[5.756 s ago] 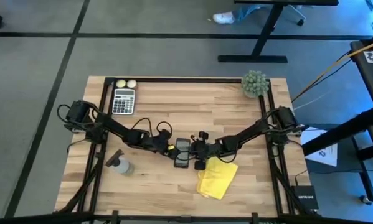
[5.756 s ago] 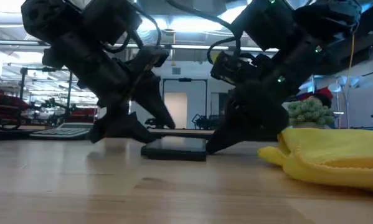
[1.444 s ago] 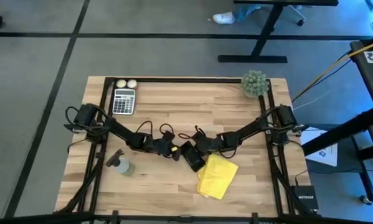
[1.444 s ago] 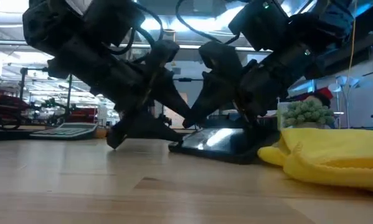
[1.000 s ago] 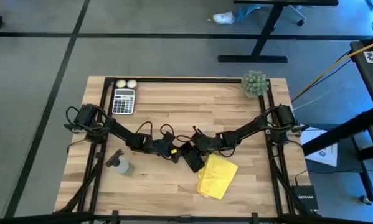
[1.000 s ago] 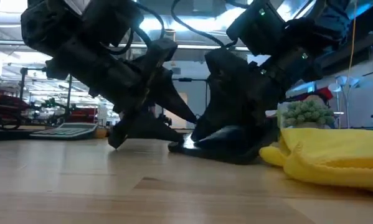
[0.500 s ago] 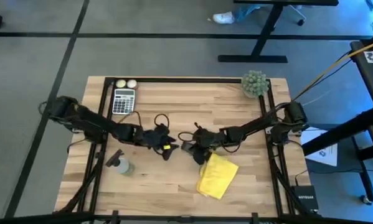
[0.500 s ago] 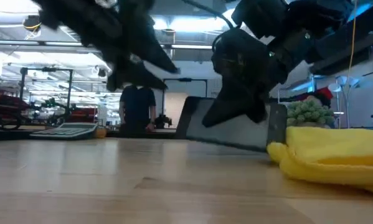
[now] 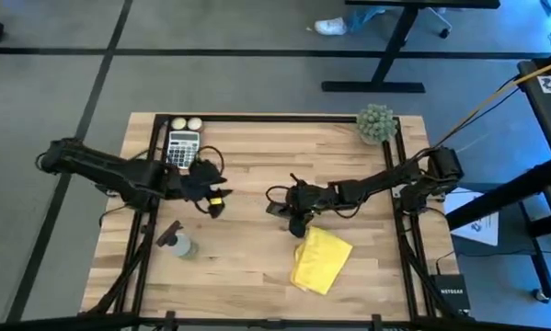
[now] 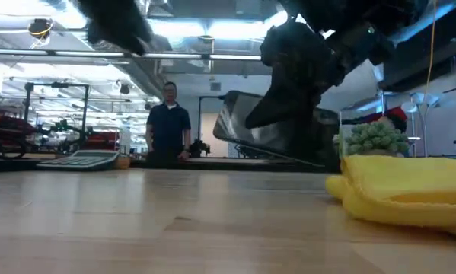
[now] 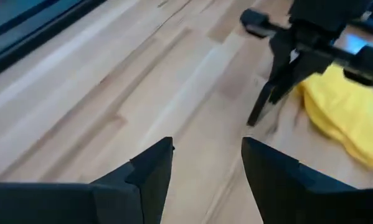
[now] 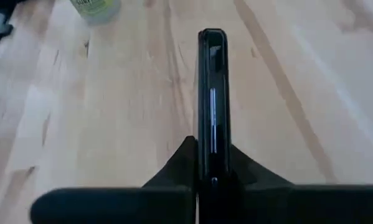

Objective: Apply microfiber cloth
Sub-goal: Spray the front of the black cellphone with green spray bottle

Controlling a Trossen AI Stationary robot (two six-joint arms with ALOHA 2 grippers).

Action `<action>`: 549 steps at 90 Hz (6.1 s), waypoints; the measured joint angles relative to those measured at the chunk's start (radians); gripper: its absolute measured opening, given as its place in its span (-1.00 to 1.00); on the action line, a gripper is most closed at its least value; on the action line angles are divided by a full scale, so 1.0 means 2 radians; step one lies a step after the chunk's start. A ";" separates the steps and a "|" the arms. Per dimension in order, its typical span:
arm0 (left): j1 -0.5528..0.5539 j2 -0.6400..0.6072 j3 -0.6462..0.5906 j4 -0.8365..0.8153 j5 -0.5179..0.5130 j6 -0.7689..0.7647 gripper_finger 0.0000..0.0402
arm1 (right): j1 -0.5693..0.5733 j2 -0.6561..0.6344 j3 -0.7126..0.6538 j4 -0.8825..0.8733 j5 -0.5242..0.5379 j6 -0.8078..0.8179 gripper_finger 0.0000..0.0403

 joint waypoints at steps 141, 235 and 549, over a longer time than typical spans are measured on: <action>-0.419 0.046 -0.021 -0.213 0.272 -0.440 -0.35 | -0.002 -0.001 0.000 -0.044 -0.010 -0.042 -0.96; -0.251 0.204 -0.078 0.050 0.094 -0.194 -0.35 | -0.002 -0.001 0.001 -0.042 -0.009 -0.043 -0.96; -0.299 0.170 -0.202 0.395 -0.028 -0.124 -0.35 | 0.155 0.170 0.248 -0.079 0.033 0.023 -0.96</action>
